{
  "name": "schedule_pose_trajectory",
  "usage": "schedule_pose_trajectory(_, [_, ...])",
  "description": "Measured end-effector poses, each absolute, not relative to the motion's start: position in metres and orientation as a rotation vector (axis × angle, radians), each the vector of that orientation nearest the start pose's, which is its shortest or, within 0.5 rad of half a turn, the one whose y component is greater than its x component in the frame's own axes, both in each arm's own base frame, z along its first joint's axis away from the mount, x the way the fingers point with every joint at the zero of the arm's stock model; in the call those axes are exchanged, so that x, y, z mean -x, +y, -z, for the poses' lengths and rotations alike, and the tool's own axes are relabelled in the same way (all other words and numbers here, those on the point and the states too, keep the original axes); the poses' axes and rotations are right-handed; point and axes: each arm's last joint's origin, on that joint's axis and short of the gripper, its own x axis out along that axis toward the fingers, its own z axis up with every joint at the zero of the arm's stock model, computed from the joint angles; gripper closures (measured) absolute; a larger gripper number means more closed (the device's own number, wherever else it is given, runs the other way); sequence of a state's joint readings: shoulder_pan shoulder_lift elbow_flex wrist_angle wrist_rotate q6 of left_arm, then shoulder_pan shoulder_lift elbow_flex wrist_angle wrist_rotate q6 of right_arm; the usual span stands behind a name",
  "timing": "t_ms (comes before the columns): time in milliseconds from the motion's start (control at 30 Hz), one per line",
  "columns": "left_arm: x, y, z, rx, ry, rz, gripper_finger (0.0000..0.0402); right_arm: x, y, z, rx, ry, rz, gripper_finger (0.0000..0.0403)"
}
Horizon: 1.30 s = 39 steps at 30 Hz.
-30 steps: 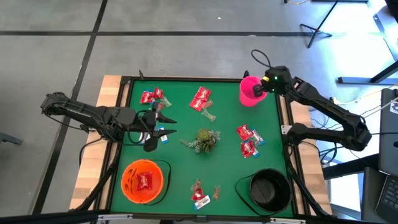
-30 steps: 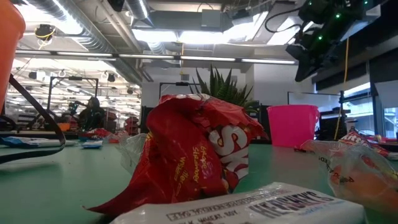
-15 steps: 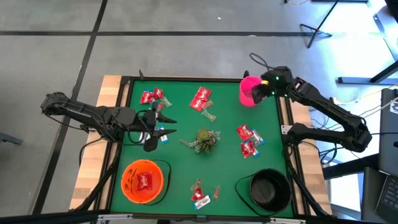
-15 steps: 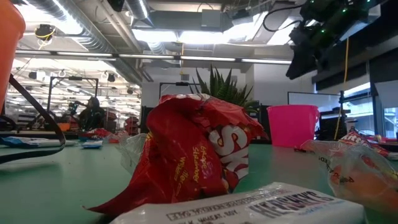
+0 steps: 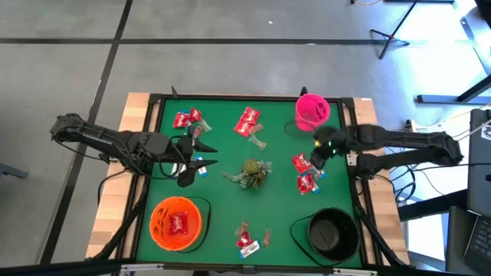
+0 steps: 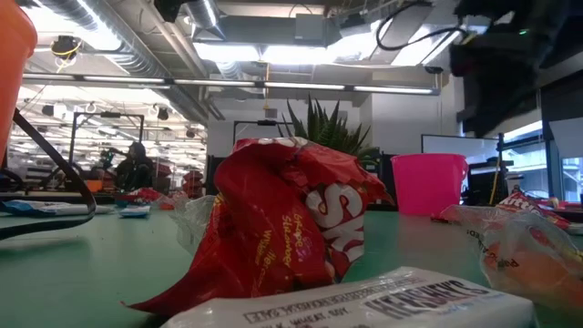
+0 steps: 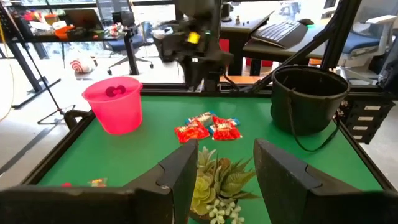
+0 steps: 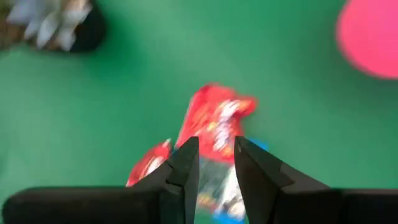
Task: Sort candy
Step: Put the blue gummy into the pink bucket
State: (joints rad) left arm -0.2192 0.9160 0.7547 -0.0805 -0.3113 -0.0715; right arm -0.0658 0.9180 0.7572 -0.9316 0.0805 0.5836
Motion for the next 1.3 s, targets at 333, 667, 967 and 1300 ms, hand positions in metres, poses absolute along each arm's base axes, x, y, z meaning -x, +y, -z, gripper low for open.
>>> schedule_pose_trajectory(333, [-0.2, -0.035, -0.31, 0.005, 0.232, -0.101, 0.0253, -0.144, 0.033, -0.218, -0.495, 1.116, 0.406, 0.0304])
schedule_pose_trajectory(667, [-0.2, -0.035, -0.31, 0.004, 0.233, -0.102, 0.0253, -0.137, 0.043, -0.174, -0.527, 1.097, 0.403, 0.0304])
schedule_pose_trajectory(967, [-0.2, -0.035, -0.31, 0.012, 0.231, -0.11, 0.0253, -0.124, 0.037, -0.146, -0.525, 1.138, 0.493, 0.0304])
schedule_pose_trajectory(1300, [-0.2, -0.034, -0.31, 0.01, 0.228, -0.149, 0.0253, -0.122, 0.037, -0.138, -0.533, 1.123, 0.495, 0.0309])
